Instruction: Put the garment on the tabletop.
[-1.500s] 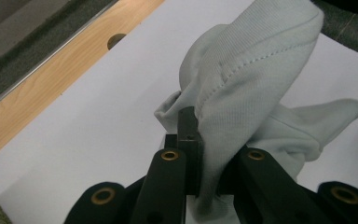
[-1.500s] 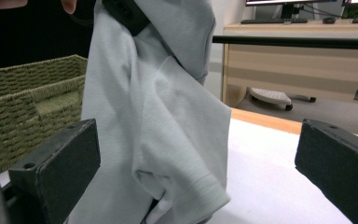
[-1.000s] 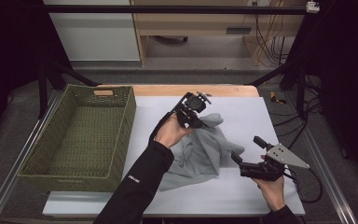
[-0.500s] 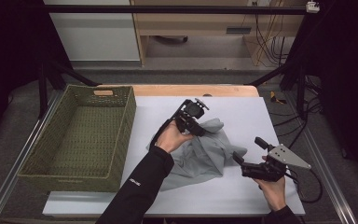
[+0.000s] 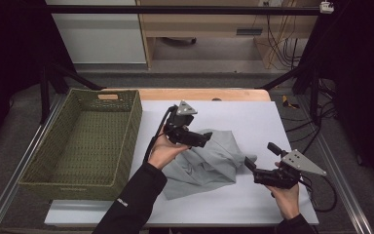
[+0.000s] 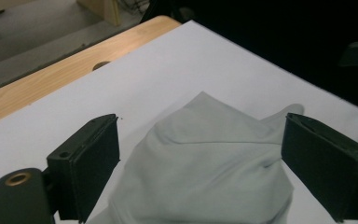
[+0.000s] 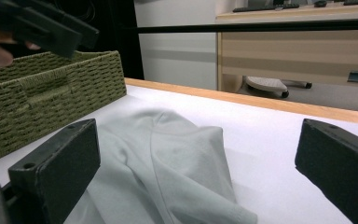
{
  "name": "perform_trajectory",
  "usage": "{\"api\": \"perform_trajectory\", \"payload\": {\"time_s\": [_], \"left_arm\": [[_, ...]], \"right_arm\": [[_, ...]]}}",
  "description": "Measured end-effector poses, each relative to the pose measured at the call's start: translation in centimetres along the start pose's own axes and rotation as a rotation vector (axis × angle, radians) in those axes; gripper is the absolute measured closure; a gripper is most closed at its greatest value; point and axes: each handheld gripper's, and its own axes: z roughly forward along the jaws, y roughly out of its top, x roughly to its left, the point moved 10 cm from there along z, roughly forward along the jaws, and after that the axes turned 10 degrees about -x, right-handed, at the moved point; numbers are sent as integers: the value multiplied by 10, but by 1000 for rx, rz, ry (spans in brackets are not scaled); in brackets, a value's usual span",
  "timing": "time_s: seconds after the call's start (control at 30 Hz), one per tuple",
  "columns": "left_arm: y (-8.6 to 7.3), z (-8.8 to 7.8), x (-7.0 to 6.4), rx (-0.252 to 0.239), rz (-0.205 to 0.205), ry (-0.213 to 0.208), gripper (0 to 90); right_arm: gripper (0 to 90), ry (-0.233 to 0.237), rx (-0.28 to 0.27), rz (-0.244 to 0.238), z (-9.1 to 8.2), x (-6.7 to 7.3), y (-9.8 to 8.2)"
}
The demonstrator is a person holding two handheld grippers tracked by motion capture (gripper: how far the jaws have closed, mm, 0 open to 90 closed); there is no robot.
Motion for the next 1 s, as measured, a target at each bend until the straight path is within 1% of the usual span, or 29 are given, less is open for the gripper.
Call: {"api": "perform_trajectory", "payload": {"time_s": [0.07,0.1,0.13,0.2,0.23,0.3,0.33,0.4,0.53,0.63,0.7,0.77,0.87,0.93,0.97,1.0], "left_arm": [[-6,-6,-1,-39,-5,-15,82],[-9,-9,-1,-56,-9,-12,82],[-12,-13,-1,-71,-13,-17,77],[-18,-19,0,-108,-11,-7,78],[-20,-21,1,-110,-9,-6,81],[-26,-26,0,-148,-27,-9,80],[-28,-28,0,-153,-27,-10,80],[-34,-33,1,-178,-22,10,78],[-46,-41,0,-203,-30,15,72],[-57,-48,-1,-235,-28,27,67],[-63,-51,-2,-234,-36,21,66],[-67,-54,-3,-243,-40,10,62],[-70,-60,-3,-267,-31,14,58],[-73,-63,-3,-269,-41,11,56],[-75,-64,-2,-270,-43,18,51],[-77,-65,-1,-266,-34,28,50]], "right_arm": [[3,-3,1,2,0,0,0],[3,6,-1,-9,0,-1,0],[3,4,1,-6,0,0,0],[3,-2,4,-7,1,0,-1],[3,0,4,-9,1,0,-1],[3,1,6,-11,1,0,-1],[3,4,5,-13,1,0,-1],[3,0,5,-12,1,0,-1],[3,0,7,-13,0,-1,-1],[3,1,8,-12,0,-1,-1],[3,2,5,0,0,-2,-2],[3,0,11,2,0,-3,-4],[3,-2,12,3,-1,-4,-4],[3,-5,14,-1,0,-4,-5],[3,-1,11,-7,0,-4,-5],[3,0,14,-4,0,-4,-5]]}}
